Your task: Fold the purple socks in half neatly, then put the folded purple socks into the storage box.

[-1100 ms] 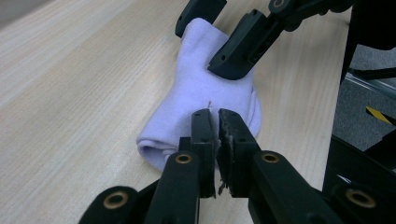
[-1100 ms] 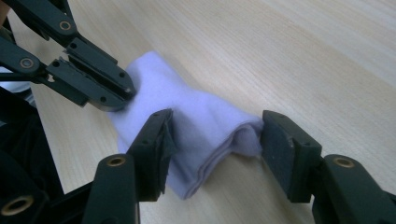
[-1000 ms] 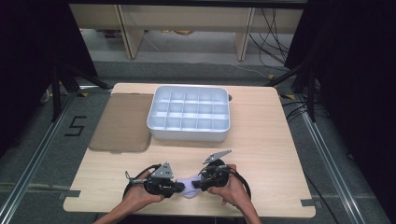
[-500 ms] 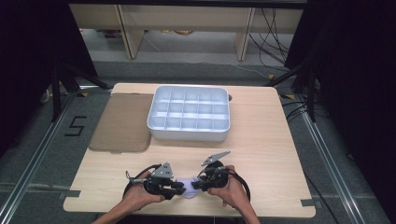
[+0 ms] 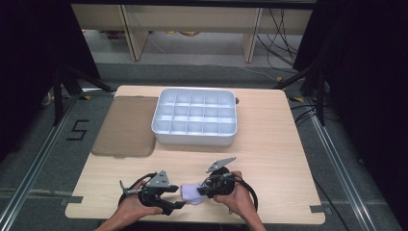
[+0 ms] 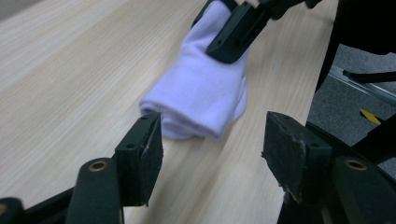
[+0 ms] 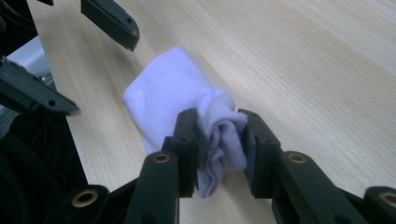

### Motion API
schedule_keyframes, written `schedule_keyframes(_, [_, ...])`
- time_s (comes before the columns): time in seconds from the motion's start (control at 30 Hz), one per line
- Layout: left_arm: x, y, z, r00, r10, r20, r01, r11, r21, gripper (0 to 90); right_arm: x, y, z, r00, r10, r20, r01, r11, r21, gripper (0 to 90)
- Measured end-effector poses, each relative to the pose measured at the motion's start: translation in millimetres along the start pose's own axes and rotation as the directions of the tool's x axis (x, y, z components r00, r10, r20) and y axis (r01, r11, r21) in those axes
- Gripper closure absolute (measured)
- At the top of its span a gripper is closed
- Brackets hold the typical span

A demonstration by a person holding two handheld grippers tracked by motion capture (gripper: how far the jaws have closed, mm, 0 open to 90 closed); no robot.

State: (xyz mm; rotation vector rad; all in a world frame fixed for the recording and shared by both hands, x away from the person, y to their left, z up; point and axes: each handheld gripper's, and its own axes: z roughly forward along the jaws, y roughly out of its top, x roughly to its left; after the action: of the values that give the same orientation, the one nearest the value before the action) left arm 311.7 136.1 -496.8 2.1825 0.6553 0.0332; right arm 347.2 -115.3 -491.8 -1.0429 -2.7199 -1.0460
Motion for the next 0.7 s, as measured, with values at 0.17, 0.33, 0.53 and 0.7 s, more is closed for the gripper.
schedule_keyframes(0.17, [5.3,-11.5,-11.1,0.9984,-0.049,-0.027,0.049,0.9988,0.003,33.8,1.4,0.4,-0.7,0.9997,-0.023,0.008,0.023,1.000,0.001,70.1])
schedule_keyframes(0.33, [11.5,-21.7,-17.6,0.9951,-0.077,-0.063,0.080,0.9961,0.039,30.1,2.6,0.8,-0.6,0.9991,-0.038,0.020,0.038,0.999,0.002,70.1])
schedule_keyframes(0.53, [15.4,-28.1,-22.3,0.9904,-0.079,-0.114,0.085,0.9948,0.056,23.4,7.4,2.9,-7.3,0.9980,-0.061,0.017,0.061,0.998,-0.004,70.1])
schedule_keyframes(0.7, [17.1,-29.7,-22.1,0.9893,-0.093,-0.112,0.099,0.9940,0.047,21.7,13.9,6.5,-14.3,0.9959,-0.083,0.036,0.083,0.996,-0.010,70.3])
